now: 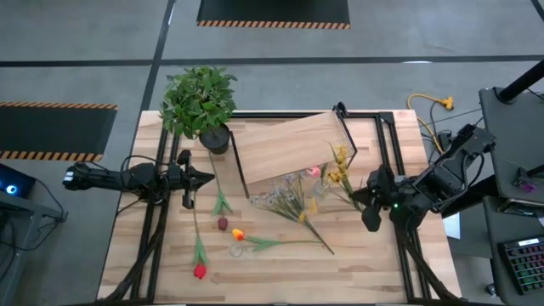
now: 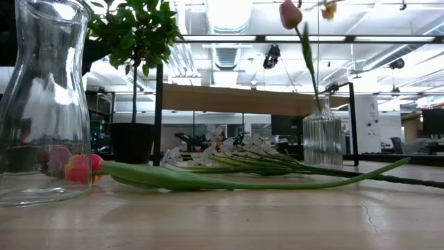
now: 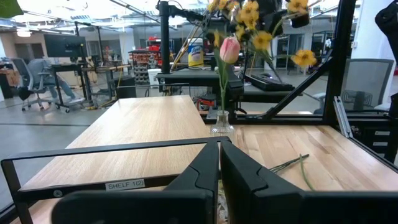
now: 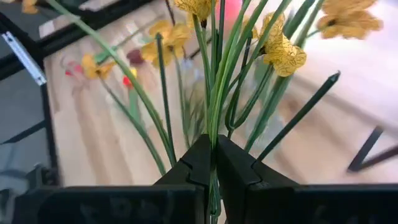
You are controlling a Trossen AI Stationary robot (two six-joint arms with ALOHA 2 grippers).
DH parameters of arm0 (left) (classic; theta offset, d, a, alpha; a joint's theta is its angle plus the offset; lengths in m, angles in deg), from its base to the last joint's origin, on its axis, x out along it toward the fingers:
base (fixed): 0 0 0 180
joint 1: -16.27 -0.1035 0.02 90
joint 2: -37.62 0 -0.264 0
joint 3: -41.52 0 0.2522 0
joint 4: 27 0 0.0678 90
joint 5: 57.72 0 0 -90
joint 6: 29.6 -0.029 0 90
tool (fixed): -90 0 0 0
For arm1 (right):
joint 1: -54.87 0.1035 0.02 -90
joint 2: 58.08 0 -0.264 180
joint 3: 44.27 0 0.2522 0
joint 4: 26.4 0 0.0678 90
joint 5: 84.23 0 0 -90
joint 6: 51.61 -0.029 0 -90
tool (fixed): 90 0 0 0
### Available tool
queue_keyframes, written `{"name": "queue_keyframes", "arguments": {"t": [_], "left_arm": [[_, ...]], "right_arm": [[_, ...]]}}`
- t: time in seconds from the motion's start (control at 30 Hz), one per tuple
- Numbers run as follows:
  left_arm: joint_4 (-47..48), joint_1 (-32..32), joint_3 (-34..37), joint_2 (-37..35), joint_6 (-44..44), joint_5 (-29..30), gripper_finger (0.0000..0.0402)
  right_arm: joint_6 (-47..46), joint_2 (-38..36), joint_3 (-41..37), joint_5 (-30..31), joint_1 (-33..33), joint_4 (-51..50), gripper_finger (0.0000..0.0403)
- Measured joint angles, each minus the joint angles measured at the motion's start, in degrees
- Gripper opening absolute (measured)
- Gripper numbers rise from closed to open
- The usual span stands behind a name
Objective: Pick and place flowers into a vace then onto a shelf
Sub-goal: Put the yellow flowers into the top transparent vase
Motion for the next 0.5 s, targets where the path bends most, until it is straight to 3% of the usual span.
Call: {"name": "queue_keyframes", "arguments": {"t": [0.23,0.5], "left_arm": [[0.00,0.01,0.00,-0.01,0.00,0.02,0.0000],[0.00,0.01,0.00,-0.01,0.00,0.00,0.0000]], "right_arm": [[5.96,0.57,-0.71,20.00,0.00,0.31,0.0012],[-2.68,0.64,-7.58,39.60,-0.02,2.17,0.0012]]}}
